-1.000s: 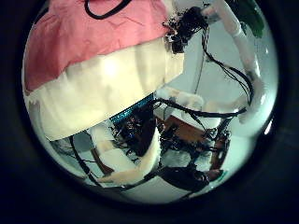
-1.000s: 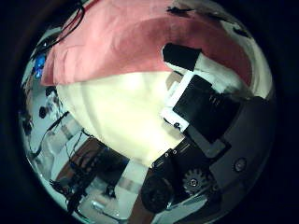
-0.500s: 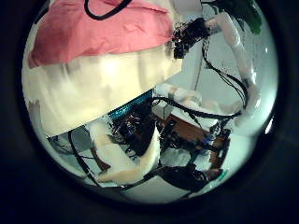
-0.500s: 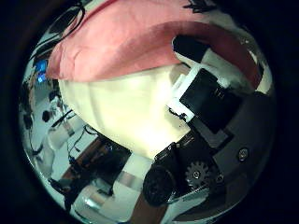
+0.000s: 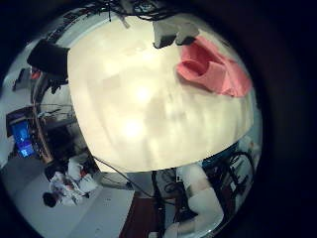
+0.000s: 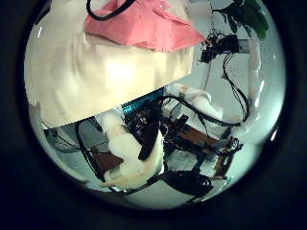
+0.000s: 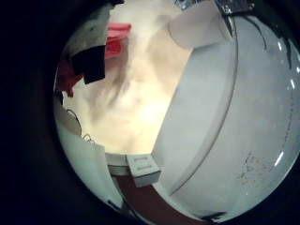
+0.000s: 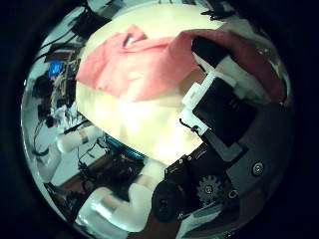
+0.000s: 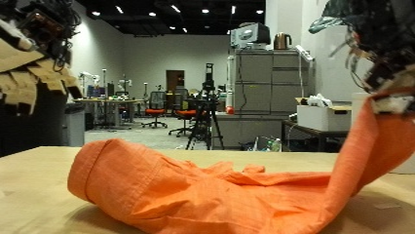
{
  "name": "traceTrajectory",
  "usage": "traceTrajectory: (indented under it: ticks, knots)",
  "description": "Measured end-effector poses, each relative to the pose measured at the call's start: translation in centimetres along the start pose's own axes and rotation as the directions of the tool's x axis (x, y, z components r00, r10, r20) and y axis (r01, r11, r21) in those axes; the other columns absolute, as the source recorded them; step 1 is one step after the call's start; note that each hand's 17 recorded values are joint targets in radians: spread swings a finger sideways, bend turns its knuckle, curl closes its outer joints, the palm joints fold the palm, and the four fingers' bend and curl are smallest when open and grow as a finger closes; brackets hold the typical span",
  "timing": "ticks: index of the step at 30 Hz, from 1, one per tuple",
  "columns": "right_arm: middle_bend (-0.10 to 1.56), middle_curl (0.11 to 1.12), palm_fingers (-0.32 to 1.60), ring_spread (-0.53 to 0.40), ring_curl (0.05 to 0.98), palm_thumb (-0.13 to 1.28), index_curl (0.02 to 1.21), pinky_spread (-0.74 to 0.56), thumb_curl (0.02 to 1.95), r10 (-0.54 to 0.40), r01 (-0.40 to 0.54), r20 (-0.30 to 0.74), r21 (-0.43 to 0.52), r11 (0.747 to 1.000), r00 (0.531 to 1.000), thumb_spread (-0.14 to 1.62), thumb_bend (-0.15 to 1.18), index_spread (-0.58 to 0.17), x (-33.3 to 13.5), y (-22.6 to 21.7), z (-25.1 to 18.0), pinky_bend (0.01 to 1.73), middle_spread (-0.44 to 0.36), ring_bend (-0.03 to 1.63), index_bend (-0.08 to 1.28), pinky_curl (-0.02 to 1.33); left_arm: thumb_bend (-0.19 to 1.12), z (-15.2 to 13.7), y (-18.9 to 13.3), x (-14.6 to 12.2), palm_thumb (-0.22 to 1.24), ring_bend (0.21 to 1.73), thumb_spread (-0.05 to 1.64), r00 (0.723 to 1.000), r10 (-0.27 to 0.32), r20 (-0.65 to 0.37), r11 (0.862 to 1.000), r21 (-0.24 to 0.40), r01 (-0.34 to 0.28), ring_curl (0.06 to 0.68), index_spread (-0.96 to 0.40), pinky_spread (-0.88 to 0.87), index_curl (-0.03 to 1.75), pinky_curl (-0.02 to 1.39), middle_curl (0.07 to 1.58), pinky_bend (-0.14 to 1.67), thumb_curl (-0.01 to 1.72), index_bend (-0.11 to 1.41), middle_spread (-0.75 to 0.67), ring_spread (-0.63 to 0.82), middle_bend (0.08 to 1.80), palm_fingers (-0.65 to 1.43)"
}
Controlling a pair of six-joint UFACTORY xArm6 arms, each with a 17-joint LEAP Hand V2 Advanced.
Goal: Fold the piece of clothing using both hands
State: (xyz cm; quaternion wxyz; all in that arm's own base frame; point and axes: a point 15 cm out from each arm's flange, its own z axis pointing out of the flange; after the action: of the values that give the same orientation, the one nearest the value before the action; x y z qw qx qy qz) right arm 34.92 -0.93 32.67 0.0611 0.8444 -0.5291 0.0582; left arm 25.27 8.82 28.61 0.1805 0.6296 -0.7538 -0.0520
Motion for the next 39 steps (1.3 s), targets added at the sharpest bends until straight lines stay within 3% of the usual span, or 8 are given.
traceTrajectory:
  ticks: [9, 13, 19, 23, 28, 33, 39]
  knots:
    - [1.34, 0.72, 1.12, -0.203, 0.704, 1.13, 0.79, -0.25, 0.94, -0.227, 0.224, 0.008, 0.145, 0.964, 0.974, 1.02, 0.16, -0.208, -12.9, -8.1, -8.3, 1.17, -0.088, 1.34, 1.14, 0.97, -0.02, 1.8, 2.3, -4.0, 0.23, 0.37, 1.04, 0.998, -0.058, -0.036, 0.998, -0.027, 0.057, 0.219, 0.13, 0.52, 0.2, 0.32, 0.26, 0.28, 0.29, 0.14, 0.42, 0.61, 0.18, -0.07]
    - [1.34, 0.72, 1.12, -0.203, 0.706, 1.12, 0.79, -0.24, 0.97, -0.332, 0.326, 0.022, 0.149, 0.934, 0.943, 1.04, 0.16, -0.206, -18.0, -11.4, -9.0, 1.15, -0.092, 1.35, 1.14, 0.99, -0.02, 2.6, 2.7, -4.8, 0.23, 0.37, 1.04, 0.997, -0.07, -0.037, 0.997, -0.046, 0.068, 0.219, 0.13, 0.52, 0.2, 0.32, 0.26, 0.29, 0.29, 0.13, 0.42, 0.61, 0.18, -0.07]
    - [1.34, 0.71, 1.12, -0.205, 0.709, 1.11, 0.78, -0.24, 1.02, -0.48, 0.47, 0.004, 0.194, 0.861, 0.877, 1.06, 0.15, -0.204, -26.4, -16.4, -11.5, 1.13, -0.095, 1.35, 1.14, 1.02, -0.02, 3.6, 4.7, -6.0, 0.23, 0.37, 1.05, 0.993, -0.11, -0.053, 0.993, -0.056, 0.107, 0.221, 0.13, 0.52, 0.2, 0.32, 0.26, 0.29, 0.29, 0.13, 0.42, 0.61, 0.18, -0.07]
    - [1.34, 0.71, 1.12, -0.206, 0.71, 1.1, 0.78, -0.25, 1.05, -0.555, 0.548, 0.0, 0.164, 0.82, 0.832, 1.07, 0.14, -0.204, -31.4, -18.6, -10.7, 1.13, -0.098, 1.35, 1.14, 1.04, -0.02, 4.0, 5.7, -6.3, 0.23, 0.37, 1.05, 0.99, -0.129, -0.064, 0.991, -0.052, 0.125, 0.222, 0.13, 0.52, 0.2, 0.32, 0.26, 0.29, 0.29, 0.13, 0.42, 0.61, 0.18, -0.07]
    - [1.34, 0.71, 1.11, -0.206, 0.712, 1.07, 0.78, -0.25, 1.07, -0.593, 0.59, 0.014, 0.081, 0.803, 0.805, 1.09, 0.13, -0.209, -34.0, -20.4, -5.7, 1.11, -0.101, 1.35, 1.13, 1.05, -0.02, 3.6, 7.0, -6.4, 0.23, 0.37, 1.05, 0.984, -0.166, -0.072, 0.986, -0.019, 0.165, 0.223, 0.13, 0.53, 0.2, 0.32, 0.26, 0.29, 0.29, 0.13, 0.42, 0.61, 0.18, -0.07]
    - [1.3, 0.69, 1.08, -0.208, 0.692, 0.91, 0.78, -0.28, 1.01, -0.601, 0.599, 0.016, 0.063, 0.798, 0.799, 1.13, 0.01, -0.232, -34.5, -22.7, -1.6, 1.1, -0.11, 1.32, 1.05, 1.01, -0.02, 3.6, 7.9, -6.3, 0.23, 0.37, 1.05, 0.979, -0.191, -0.075, 0.982, -0.007, 0.191, 0.223, 0.13, 0.53, 0.19, 0.32, 0.26, 0.29, 0.29, 0.13, 0.42, 0.62, 0.18, -0.07]
    - [1.1, 0.66, 0.7, -0.248, 0.67, 0.87, 0.78, -0.39, 0.92, -0.594, 0.591, 0.031, 0.069, 0.803, 0.804, 1.16, -0.02, -0.296, -31.7, -23.7, -1.2, 1.09, -0.142, 1.31, 0.81, 0.93, -0.02, 3.6, 8.0, -5.8, 0.23, 0.38, 1.04, 0.977, -0.195, -0.08, 0.981, 0.001, 0.196, 0.226, 0.13, 0.53, 0.19, 0.32, 0.27, 0.29, 0.29, 0.13, 0.42, 0.61, 0.18, -0.07]
